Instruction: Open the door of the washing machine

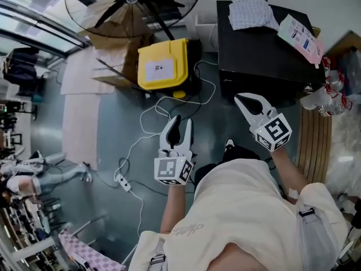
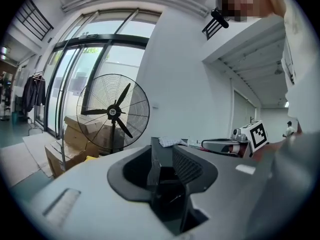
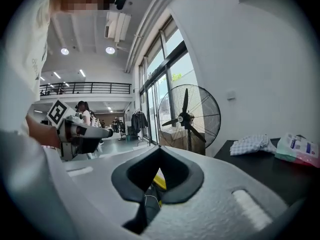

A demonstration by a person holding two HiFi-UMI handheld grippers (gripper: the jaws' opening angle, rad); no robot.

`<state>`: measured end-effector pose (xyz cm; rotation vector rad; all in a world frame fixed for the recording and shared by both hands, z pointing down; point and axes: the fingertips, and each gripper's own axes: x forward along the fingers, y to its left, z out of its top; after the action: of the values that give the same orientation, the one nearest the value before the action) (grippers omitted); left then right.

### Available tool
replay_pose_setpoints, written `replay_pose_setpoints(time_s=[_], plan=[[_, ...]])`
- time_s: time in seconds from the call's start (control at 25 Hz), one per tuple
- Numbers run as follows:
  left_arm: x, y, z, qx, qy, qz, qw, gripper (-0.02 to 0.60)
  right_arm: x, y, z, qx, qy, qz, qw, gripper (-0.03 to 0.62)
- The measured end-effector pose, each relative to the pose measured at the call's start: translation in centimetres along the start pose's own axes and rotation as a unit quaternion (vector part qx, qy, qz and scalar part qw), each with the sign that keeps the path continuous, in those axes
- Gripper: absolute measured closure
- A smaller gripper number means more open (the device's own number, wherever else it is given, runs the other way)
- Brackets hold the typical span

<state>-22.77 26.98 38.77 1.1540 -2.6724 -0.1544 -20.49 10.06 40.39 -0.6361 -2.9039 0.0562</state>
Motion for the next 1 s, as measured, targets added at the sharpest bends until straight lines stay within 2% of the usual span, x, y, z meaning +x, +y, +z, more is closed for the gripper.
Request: replay_pose_setpoints(time_s=[0.28, 0.56, 0.76, 1.0], plan=[[2.8, 0.9, 0.3, 0.012, 0.009, -0.022, 0.9997, 0.433, 0.5, -2.2, 0.3, -0.002, -0.006, -0.030, 1.000, 0.592], [6.6, 2.4, 0.5, 0.026, 0.030, -0.091, 0.9951, 0.431, 0.9, -3.8, 0.3, 0.011, -0.006, -0.104, 0.994, 0.592], [10.6, 3.2, 1.6, 0.046, 0.037, -0.158, 0.9857, 0.428, 1.6, -5.8, 1.6, 0.017, -0.016, -0.172, 0.985, 0.592], [15.2, 4.4, 1.5, 0.063, 0.058, -0.233, 0.9687, 0.428, 2.7, -6.9, 2.8, 0.017, -0.015, -0.243, 0.970, 0.592]])
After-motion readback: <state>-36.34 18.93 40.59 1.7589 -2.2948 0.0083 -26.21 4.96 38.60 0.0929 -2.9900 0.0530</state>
